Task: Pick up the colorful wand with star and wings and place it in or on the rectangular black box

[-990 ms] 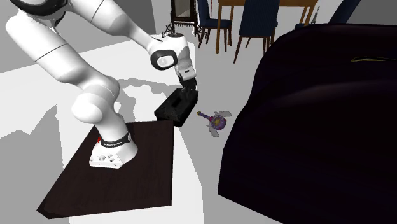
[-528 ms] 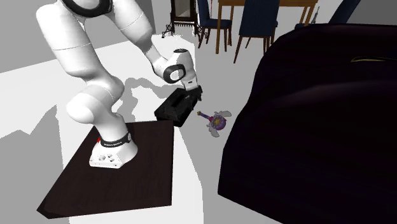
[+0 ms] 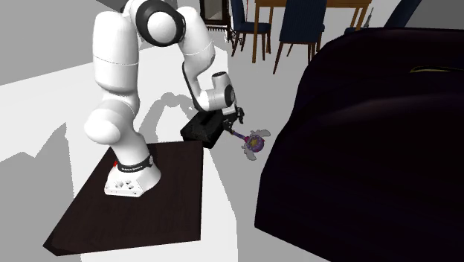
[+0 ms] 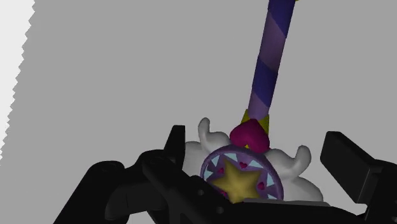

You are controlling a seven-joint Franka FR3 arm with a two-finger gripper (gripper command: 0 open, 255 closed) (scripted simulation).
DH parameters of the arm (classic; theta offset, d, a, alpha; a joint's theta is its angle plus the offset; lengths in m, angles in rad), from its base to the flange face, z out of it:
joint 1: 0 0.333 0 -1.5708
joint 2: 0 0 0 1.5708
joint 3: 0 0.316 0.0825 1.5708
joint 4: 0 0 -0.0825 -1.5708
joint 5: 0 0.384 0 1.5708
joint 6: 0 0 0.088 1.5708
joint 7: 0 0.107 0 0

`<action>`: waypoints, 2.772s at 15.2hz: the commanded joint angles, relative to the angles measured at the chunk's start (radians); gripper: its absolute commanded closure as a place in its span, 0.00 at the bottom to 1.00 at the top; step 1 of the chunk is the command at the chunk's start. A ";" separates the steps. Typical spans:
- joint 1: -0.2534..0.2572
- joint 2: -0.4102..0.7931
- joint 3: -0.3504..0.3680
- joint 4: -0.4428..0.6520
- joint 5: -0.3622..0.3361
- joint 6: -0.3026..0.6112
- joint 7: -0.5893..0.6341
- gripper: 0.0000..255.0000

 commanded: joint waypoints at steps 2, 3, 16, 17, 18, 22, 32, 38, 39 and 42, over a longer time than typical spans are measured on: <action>0.131 0.132 -0.119 0.128 -0.150 -0.005 0.215 0.00; 0.162 0.172 -0.145 0.169 -0.175 -0.007 0.264 0.00; 0.229 0.306 -0.225 0.281 -0.277 0.021 0.364 0.00; 0.229 0.306 -0.225 0.281 -0.277 0.021 0.364 0.00; 0.229 0.306 -0.225 0.281 -0.277 0.021 0.364 0.00; 0.229 0.306 -0.225 0.281 -0.277 0.021 0.364 1.00; 0.201 0.266 -0.192 0.254 -0.228 0.003 0.315 1.00; 0.142 0.187 -0.121 0.206 -0.127 -0.032 0.216 1.00; 0.132 0.174 -0.108 0.199 -0.109 -0.039 0.199 1.00; 0.101 0.135 -0.070 0.179 -0.055 -0.057 0.149 1.00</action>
